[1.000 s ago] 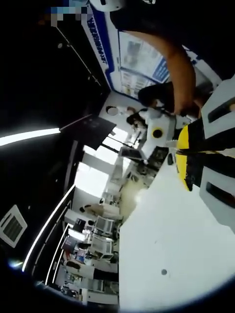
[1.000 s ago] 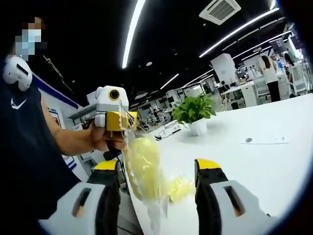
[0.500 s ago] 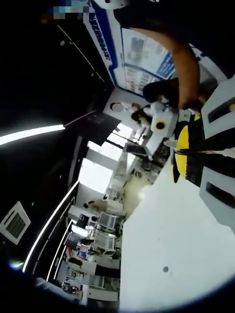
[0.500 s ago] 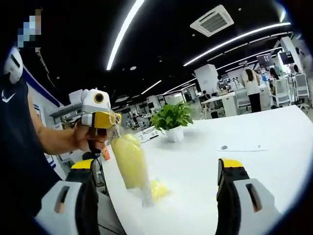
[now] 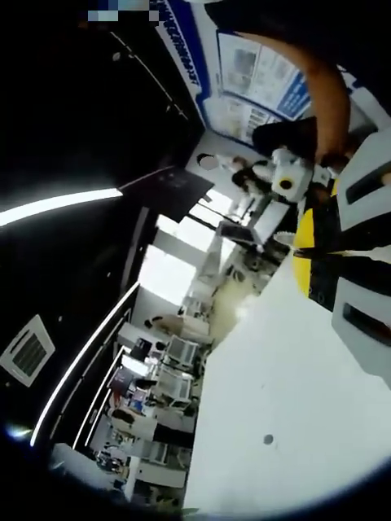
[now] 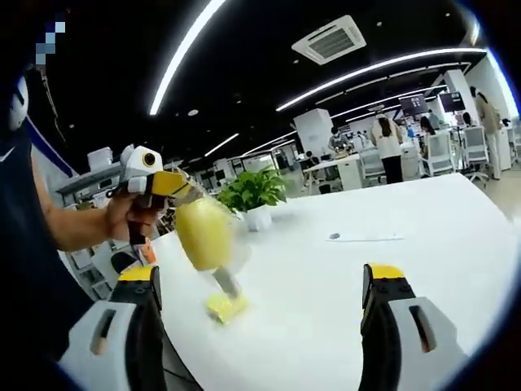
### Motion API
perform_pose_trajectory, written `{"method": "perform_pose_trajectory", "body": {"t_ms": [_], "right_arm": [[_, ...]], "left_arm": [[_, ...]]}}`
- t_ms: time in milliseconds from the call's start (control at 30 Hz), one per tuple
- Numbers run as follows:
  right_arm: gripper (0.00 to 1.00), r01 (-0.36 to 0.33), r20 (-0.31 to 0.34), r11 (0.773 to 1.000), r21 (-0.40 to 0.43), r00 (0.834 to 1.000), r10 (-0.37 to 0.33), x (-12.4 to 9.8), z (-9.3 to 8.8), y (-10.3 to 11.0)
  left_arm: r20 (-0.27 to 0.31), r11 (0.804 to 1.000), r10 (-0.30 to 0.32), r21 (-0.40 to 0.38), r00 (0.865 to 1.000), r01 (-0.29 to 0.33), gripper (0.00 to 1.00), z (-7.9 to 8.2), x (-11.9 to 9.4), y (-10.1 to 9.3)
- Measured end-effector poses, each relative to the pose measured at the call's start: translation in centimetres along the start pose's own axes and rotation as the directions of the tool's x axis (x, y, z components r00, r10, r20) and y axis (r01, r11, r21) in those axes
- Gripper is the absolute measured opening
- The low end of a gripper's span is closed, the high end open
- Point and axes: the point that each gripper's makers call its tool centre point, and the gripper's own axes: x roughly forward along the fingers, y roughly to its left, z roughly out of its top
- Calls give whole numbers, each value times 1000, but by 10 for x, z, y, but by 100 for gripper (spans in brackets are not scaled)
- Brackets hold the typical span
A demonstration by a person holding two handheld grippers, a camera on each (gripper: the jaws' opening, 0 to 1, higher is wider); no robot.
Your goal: Compare the silicone blocks by pressing each to a similar depth, holding the contact briefly, and releasing to observe deformation and rebound differences across the visible hardness samples.
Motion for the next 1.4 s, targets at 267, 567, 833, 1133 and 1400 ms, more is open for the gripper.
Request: {"method": "perform_pose_trajectory", "body": {"t_ms": [267, 567, 833, 1133, 1400], "right_arm": [[96, 77, -13, 997, -24, 997, -78, -24, -15, -13], [96, 143, -39, 990, -5, 989, -143, -47, -36, -23], [96, 181, -36, 983, -21, 983, -181, -54, -46, -24], [96, 188, -54, 982, -15, 981, -188, -53, -51, -24], [96, 178, -57, 984, -18, 982, -179, -46, -55, -20]], "left_arm": [[19, 998, 19, -60, 1000, -17, 0, -7, 4, 10], [30, 991, 42, -129, 999, -37, 0, -21, 9, 24], [45, 983, 45, -178, 998, -37, 0, -37, 9, 34], [53, 975, 57, -217, 997, -45, 0, -49, 9, 41], [46, 969, 64, -244, 997, -51, 0, -63, 9, 43]]}}
